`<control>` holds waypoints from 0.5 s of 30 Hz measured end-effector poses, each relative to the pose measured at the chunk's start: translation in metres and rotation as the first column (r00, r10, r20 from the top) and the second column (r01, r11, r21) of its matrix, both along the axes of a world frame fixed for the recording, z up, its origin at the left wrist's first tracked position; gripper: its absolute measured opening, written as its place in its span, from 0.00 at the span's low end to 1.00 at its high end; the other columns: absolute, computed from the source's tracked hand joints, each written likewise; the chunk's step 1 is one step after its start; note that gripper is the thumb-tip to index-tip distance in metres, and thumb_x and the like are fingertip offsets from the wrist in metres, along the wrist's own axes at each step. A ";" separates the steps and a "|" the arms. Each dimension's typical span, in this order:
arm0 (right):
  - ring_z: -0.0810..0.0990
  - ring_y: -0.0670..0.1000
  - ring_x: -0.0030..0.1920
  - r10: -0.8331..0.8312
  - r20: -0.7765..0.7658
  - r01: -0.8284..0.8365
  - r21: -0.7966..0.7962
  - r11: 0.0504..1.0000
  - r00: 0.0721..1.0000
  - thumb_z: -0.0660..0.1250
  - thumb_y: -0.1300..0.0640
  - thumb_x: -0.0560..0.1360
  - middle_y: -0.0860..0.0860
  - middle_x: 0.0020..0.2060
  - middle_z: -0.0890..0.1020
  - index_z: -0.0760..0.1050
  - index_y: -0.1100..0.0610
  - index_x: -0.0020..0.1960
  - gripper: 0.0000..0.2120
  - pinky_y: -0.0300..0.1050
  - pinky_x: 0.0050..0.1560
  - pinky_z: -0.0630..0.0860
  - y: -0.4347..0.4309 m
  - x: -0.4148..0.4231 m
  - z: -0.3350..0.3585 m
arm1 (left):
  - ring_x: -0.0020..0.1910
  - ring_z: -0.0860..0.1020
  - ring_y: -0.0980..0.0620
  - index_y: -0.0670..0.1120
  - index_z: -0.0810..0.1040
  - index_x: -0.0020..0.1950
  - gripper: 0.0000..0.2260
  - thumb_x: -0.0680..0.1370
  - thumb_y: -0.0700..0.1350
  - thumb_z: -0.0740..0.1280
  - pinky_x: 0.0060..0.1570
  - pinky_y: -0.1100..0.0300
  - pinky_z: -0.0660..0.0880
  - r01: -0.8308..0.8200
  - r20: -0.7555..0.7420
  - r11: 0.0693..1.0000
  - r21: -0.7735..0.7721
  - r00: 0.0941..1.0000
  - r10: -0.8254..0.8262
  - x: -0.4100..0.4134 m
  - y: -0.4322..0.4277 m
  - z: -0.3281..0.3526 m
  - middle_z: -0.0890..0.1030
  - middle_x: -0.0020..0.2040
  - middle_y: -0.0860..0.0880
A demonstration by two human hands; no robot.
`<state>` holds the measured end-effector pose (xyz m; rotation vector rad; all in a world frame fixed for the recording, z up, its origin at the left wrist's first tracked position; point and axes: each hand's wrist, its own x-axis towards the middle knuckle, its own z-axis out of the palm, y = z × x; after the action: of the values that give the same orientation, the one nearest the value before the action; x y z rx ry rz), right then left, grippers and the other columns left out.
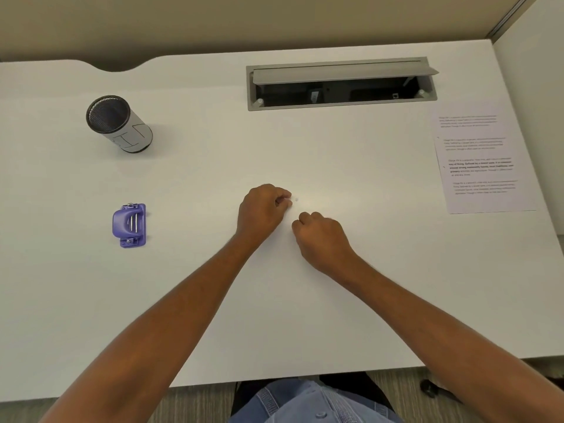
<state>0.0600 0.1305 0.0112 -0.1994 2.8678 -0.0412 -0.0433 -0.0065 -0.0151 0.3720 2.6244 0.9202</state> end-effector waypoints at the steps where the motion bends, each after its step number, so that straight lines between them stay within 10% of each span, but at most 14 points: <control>1: 0.79 0.58 0.34 0.002 0.008 -0.002 -0.007 1.000 1.000 0.72 0.74 0.68 0.56 0.36 0.80 0.79 0.61 0.40 0.09 0.46 0.30 0.62 -0.001 -0.001 -0.001 | 0.54 0.85 0.50 0.51 0.89 0.62 0.10 0.83 0.47 0.73 0.55 0.52 0.82 0.022 -0.010 1.000 -0.008 1.000 -0.022 -0.001 0.001 0.000 0.89 0.55 0.52; 15: 0.63 0.52 0.25 -0.060 -0.145 0.056 -0.031 0.998 0.988 0.82 0.71 0.53 0.52 0.26 0.73 0.73 0.57 0.31 0.20 0.41 0.27 0.53 0.006 -0.007 -0.020 | 0.52 0.82 0.47 0.52 0.91 0.56 0.08 0.84 0.49 0.72 0.50 0.48 0.81 0.182 -0.053 0.978 -0.102 0.981 -0.189 -0.015 0.015 -0.001 0.86 0.49 0.50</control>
<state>0.0535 0.1362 -0.0090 -0.1291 3.0204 -0.0794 -0.0580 0.0090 -0.0157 0.6181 2.6238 0.7284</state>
